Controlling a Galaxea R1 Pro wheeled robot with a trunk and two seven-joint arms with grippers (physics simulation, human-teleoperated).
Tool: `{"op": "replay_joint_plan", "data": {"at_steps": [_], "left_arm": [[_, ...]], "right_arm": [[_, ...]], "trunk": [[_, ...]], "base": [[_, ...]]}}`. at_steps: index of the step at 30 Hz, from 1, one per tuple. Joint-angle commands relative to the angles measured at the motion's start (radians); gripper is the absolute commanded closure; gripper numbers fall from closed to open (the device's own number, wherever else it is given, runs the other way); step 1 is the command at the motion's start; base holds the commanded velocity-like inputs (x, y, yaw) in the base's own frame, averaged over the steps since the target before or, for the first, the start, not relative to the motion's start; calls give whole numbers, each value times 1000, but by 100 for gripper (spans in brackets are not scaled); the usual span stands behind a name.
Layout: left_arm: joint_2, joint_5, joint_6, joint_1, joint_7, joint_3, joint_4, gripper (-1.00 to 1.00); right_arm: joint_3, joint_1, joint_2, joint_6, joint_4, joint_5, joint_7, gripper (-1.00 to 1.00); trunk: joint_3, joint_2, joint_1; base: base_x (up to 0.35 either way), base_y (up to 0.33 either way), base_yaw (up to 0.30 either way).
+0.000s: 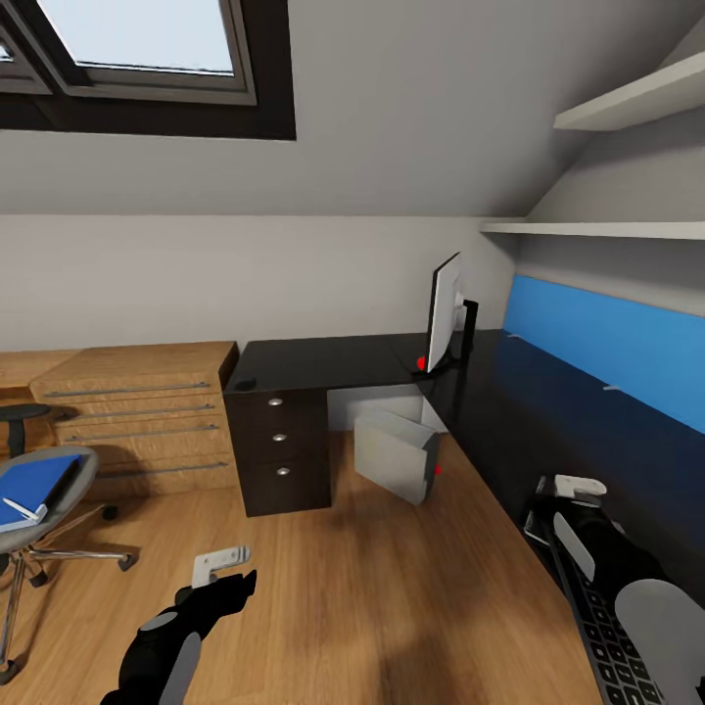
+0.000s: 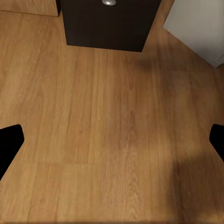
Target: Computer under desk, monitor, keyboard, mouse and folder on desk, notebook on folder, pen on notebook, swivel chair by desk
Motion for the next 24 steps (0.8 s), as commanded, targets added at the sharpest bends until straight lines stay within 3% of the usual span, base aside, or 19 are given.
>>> {"op": "replay_joint_plan", "data": {"at_steps": [1,9,24], "left_arm": [[0,11,4,-1,9,-1,-1,-100],[0,11,5,-1,9,11,-1,-100],[-1,10,5,-1,10,20,-1,-100]], "right_arm": [[9,0,-2,9,0,-12,-8,-100],[9,0,-2,9,0,-12,-8,-100],[9,0,-2,8,-2,-12,-8,-100]], "trunk": [[-1,-1,0],[-1,-1,0],[46,104,-58]], "base": [[-10,0,0],[-2,0,0],[0,0,0]]}}
